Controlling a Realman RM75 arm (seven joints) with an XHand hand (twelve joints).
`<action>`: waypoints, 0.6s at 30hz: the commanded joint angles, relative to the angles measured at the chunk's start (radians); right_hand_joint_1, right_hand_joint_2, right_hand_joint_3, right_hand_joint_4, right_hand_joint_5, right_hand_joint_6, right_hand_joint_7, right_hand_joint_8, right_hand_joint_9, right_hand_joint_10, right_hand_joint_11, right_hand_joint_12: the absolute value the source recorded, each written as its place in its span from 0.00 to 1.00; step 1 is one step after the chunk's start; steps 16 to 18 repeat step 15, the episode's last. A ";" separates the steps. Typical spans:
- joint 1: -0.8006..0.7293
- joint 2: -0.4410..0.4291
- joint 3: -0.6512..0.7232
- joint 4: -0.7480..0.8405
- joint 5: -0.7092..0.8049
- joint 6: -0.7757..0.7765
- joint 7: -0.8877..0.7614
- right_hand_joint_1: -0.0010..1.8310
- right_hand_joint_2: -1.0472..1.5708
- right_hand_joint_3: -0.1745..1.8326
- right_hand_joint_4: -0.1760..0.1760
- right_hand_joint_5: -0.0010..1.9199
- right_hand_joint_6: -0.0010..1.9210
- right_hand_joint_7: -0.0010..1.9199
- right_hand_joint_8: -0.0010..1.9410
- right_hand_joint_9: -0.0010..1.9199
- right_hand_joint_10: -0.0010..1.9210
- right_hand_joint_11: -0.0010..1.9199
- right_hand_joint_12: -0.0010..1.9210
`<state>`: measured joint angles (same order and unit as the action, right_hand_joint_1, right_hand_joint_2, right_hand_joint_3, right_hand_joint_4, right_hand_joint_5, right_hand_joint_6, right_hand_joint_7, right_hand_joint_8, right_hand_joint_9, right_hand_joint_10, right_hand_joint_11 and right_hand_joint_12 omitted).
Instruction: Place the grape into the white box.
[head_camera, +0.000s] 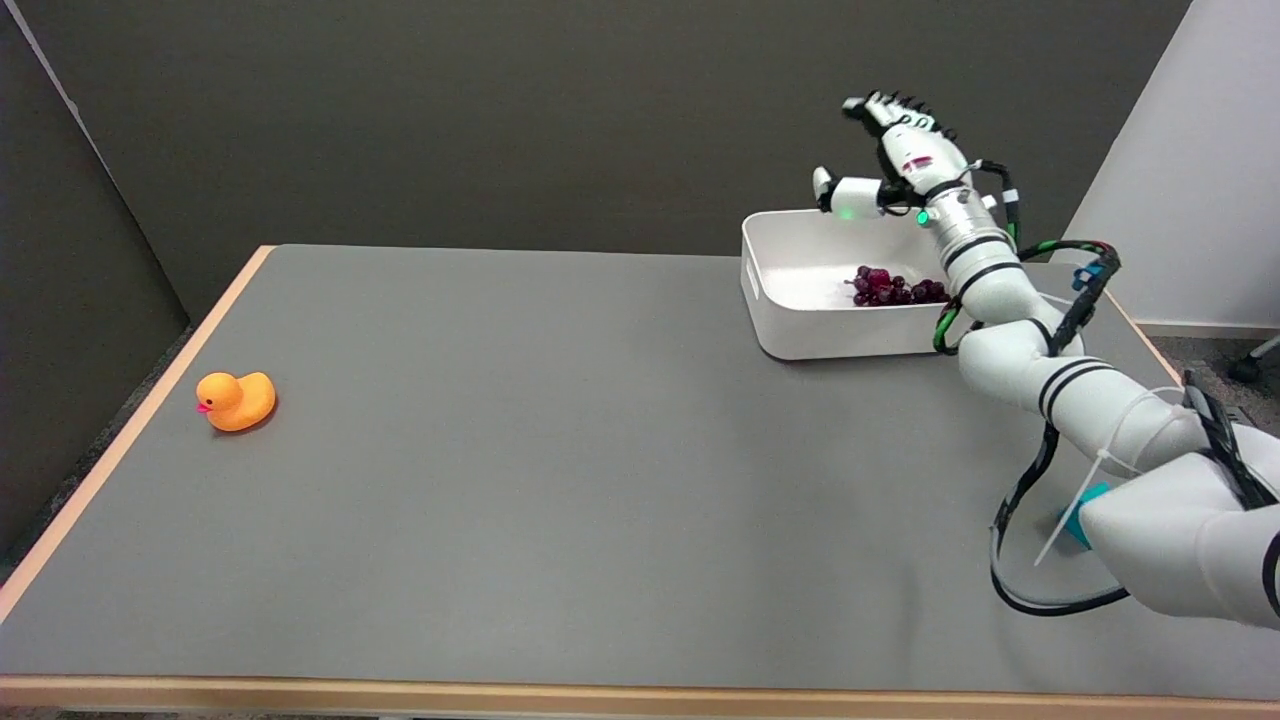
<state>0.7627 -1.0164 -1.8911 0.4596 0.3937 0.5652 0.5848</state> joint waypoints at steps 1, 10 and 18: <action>-0.273 0.077 0.080 0.480 0.571 0.156 0.031 0.24 0.63 0.54 0.59 0.03 0.15 0.00 0.00 0.00 0.00 0.00 0.11; -0.487 0.085 0.096 0.740 0.861 0.412 0.307 0.19 0.63 0.56 0.57 0.03 0.18 0.03 0.07 0.00 0.20 0.00 0.35; -0.606 0.076 0.114 0.714 0.865 0.537 0.620 0.16 0.67 0.51 0.56 0.04 0.16 0.01 0.11 0.00 0.21 0.00 0.34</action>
